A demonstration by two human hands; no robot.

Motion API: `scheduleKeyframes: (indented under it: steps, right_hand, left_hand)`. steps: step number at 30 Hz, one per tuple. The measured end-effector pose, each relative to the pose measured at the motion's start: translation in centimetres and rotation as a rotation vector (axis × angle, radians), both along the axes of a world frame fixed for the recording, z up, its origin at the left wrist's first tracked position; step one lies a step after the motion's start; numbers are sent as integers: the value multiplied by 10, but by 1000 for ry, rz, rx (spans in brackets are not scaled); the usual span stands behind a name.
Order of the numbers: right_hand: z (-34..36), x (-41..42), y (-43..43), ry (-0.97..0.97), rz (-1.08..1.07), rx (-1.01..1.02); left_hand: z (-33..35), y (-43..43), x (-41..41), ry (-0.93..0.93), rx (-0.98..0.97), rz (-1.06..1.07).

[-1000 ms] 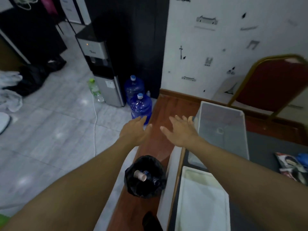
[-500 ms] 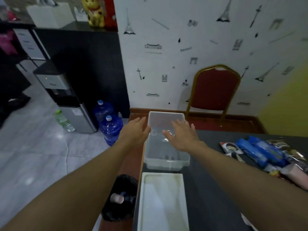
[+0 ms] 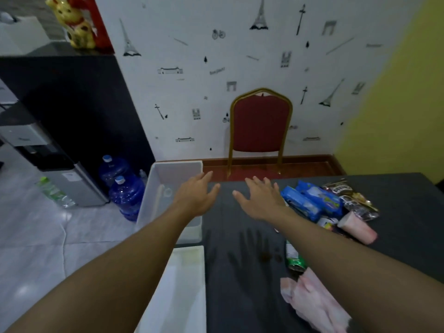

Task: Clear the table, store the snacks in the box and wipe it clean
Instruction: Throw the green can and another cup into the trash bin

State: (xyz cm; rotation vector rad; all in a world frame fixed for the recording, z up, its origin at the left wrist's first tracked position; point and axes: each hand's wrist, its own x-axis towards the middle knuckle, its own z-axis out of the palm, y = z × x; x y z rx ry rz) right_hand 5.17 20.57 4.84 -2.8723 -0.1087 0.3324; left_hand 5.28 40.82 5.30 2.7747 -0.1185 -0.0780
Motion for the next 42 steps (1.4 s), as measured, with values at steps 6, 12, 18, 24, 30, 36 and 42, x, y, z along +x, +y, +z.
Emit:
scheduleKeyframes:
  steps: [6,12,18,24,30,36,42]
  right_hand:
    - [-1,-13,-48,-24,-81,25]
    - [2,-31,-86,-23,-235,59]
    - [1,-65,-121,-66,-358,25]
    - [-7,-99,-159,-52,-457,16]
    - [-19,-104,-206,-33,-502,25]
    - [-41,-90,-255,11,-475,20]
    - [-74,-68,-297,46,-437,22]
  left_hand:
    - [-3,-47,-2,40,21,-73]
    - [-1,-86,4,58,86,-194]
    - [-5,-129,0,99,54,-357]
    - [-20,-168,-13,137,16,-464]
    - [-39,-211,-11,178,-18,-479]
    - [-65,-252,-11,260,46,-450]
    - [-100,-275,-14,391,101,-354]
